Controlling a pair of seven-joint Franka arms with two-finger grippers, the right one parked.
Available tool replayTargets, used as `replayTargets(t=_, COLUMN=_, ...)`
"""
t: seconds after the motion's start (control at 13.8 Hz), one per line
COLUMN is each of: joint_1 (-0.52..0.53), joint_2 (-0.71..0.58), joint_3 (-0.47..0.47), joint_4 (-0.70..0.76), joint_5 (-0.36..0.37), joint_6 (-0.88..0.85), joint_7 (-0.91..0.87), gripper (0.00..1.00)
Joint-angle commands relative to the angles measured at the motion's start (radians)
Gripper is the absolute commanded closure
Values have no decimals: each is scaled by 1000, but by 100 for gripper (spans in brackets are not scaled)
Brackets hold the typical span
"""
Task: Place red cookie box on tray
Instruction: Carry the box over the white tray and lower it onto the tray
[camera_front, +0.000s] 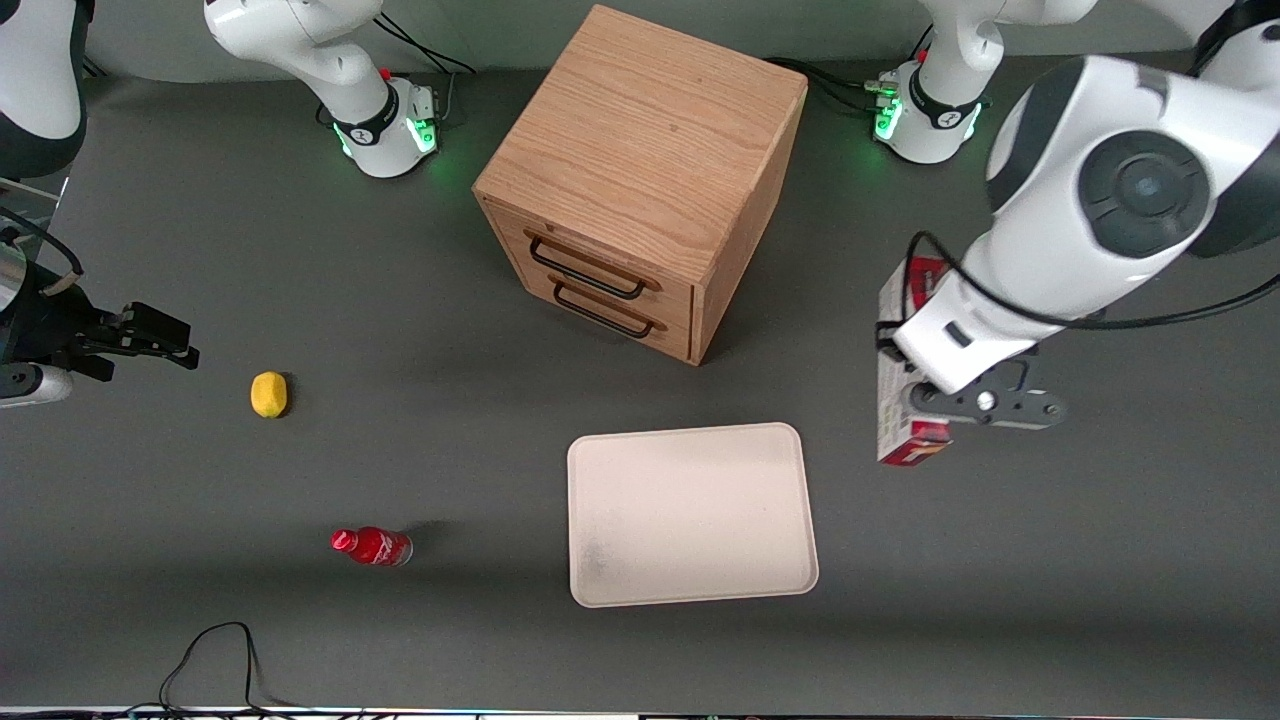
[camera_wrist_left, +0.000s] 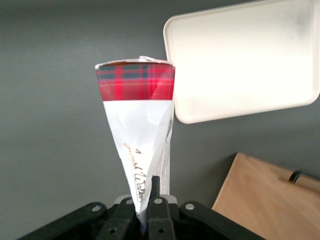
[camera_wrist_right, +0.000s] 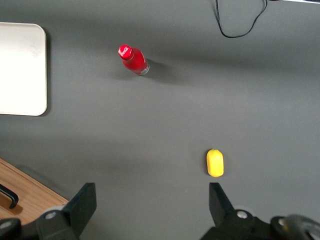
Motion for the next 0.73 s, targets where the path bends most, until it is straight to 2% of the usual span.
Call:
replayTargets(t=0.0, joint_1=-66, joint_2=146, joint_3=7, joint_4=225, joint_5=33, joint_6=-43, joint_7=-138, gripper=100)
replayTargets(t=0.22, joint_1=-112, joint_2=223, joint_3=7, joint_4=311, joint_5=66, joint_6=-42, joint_7=-213, gripper=100)
replayTargets(t=0.44, joint_1=-115, joint_2=254, joint_3=6, joint_4=311, joint_5=67, joint_6=-13, joint_7=-235, gripper=100)
replayTargets(t=0.65, joint_1=-113, joint_2=317, joint_3=3, joint_4=296, joint_5=67, joint_6=91, joint_7=-233, gripper=100)
